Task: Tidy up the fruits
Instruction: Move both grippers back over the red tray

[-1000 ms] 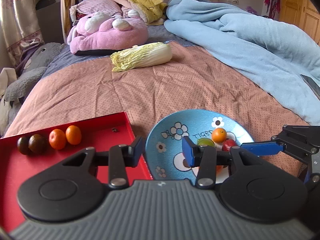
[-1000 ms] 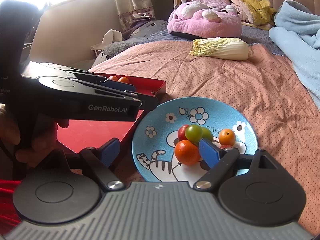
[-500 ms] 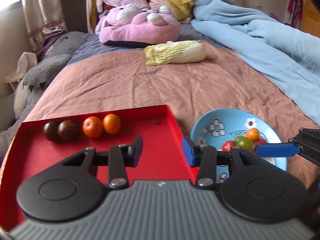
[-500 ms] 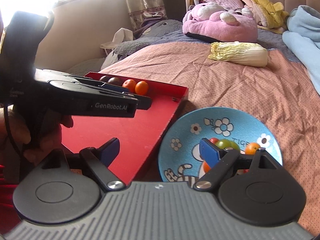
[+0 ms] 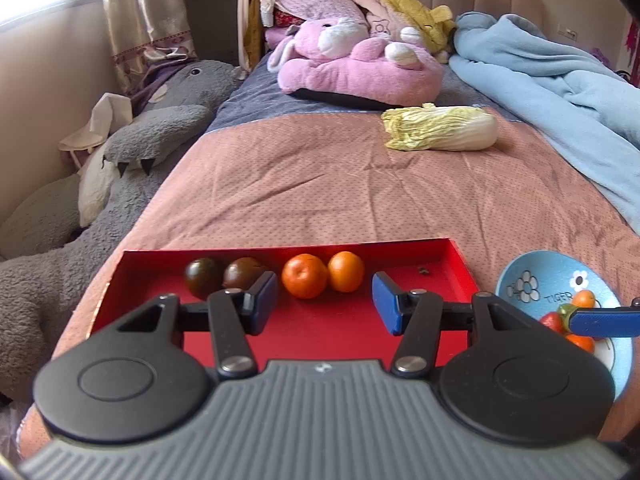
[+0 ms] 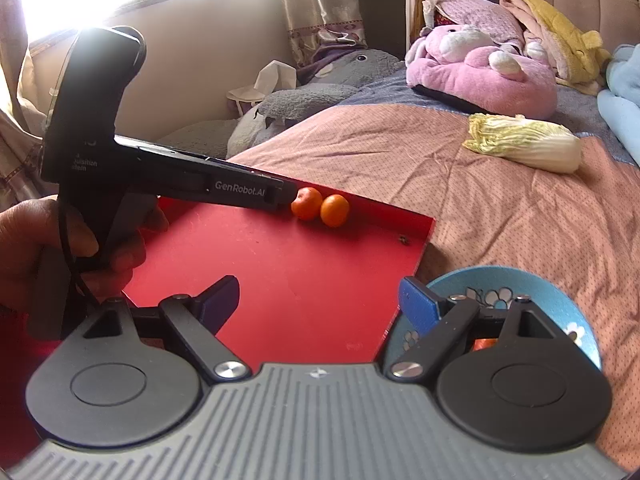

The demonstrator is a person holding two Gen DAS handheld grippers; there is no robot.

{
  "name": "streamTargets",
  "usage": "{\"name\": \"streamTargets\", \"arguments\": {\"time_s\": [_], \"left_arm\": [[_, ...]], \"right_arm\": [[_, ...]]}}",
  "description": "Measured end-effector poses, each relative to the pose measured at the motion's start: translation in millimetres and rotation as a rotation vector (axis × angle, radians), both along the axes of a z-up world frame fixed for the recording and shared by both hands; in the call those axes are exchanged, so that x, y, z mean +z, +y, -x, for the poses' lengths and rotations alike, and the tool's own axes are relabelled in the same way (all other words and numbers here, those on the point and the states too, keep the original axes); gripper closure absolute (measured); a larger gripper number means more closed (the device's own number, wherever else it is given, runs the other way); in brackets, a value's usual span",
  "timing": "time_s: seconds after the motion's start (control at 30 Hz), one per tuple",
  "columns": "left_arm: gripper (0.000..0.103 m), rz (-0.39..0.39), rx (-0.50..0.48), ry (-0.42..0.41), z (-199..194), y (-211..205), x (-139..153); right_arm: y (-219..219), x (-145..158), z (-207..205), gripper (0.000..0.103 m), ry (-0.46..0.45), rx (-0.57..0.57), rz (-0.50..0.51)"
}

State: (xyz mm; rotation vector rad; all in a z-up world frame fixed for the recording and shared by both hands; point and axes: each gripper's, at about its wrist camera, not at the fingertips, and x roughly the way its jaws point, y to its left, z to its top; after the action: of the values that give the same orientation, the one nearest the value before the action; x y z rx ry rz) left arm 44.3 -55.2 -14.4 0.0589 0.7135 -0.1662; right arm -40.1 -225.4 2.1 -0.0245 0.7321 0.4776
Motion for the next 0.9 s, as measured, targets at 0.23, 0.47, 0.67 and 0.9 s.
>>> {"name": "streamTargets", "arguments": {"time_s": [0.23, 0.47, 0.67, 0.9], "left_arm": [[0.047, 0.014, 0.073, 0.011, -9.9, 26.7, 1.9], [0.047, 0.041, 0.194, -0.015, -11.4, 65.2, 6.0], [0.047, 0.178, 0.277, -0.027, -1.5, 88.1, 11.3], [0.047, 0.132, 0.211, 0.02, -11.7, 66.7, -1.8]], "right_arm": [[25.9, 3.6, -18.2, 0.013, -0.019, 0.025, 0.006], [53.9, -8.1, -50.3, 0.015, -0.028, 0.032, 0.034], [67.9, -29.2, -79.3, 0.034, -0.005, 0.025, 0.069], [69.5, -61.0, -128.0, 0.054, 0.054, -0.016, 0.124]]}}
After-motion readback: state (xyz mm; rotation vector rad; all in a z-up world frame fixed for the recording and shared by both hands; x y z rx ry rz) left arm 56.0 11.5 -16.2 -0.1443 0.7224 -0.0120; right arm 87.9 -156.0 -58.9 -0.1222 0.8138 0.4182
